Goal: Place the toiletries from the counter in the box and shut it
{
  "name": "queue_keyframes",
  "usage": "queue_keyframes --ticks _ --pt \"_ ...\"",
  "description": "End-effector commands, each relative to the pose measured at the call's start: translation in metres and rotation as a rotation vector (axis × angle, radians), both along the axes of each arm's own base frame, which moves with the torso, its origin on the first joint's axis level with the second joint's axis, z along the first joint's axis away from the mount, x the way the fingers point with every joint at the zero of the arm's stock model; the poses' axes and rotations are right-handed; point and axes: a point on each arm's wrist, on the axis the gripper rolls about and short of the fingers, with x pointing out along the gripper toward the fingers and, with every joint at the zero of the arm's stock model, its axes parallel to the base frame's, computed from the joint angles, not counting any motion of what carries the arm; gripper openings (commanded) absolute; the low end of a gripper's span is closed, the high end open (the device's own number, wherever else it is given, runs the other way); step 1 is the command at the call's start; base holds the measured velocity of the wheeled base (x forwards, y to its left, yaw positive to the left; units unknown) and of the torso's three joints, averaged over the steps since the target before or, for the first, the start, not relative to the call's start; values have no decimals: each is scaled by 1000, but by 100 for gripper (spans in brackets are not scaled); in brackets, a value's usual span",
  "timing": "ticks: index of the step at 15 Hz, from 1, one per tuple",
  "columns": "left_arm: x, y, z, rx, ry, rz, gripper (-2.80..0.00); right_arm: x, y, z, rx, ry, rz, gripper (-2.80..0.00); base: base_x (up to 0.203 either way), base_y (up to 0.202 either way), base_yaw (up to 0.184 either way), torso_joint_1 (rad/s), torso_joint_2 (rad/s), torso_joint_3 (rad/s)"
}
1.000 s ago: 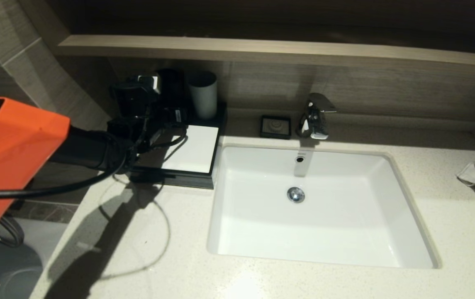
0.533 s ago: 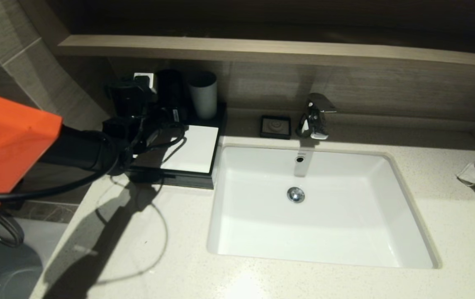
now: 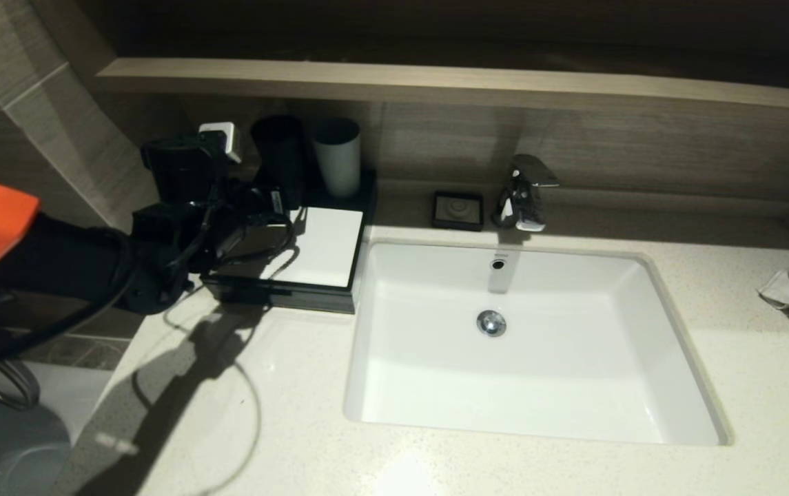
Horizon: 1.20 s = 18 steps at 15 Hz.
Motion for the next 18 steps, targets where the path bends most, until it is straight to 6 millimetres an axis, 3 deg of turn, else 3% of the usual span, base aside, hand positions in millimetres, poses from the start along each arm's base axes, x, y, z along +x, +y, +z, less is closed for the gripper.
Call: queue_keyframes --ticks 1,3,4,5,10,18 --pt "-29 8 11 -4 -15 -1 0 0 0 0 1 2 0 -280 0 0 0 0 0 0" --pt "-52 13 15 -4 -21 -6 0 0 0 0 1 2 0 -280 0 0 0 0 0 0" --pt "-63 14 16 -2 -18 -13 -63 0 0 0 1 2 0 -280 0 0 0 0 0 0" --pt "-74 14 14 4 -7 -22 -280 0 0 0 1 2 0 -280 0 0 0 0 0 0" --pt "-118 17 -13 39 86 -61 -280 0 0 0 1 2 0 -280 0 0 0 0 0 0" --pt "-183 37 -30 51 121 -70 -280 0 0 0 1 2 0 -280 0 0 0 0 0 0"
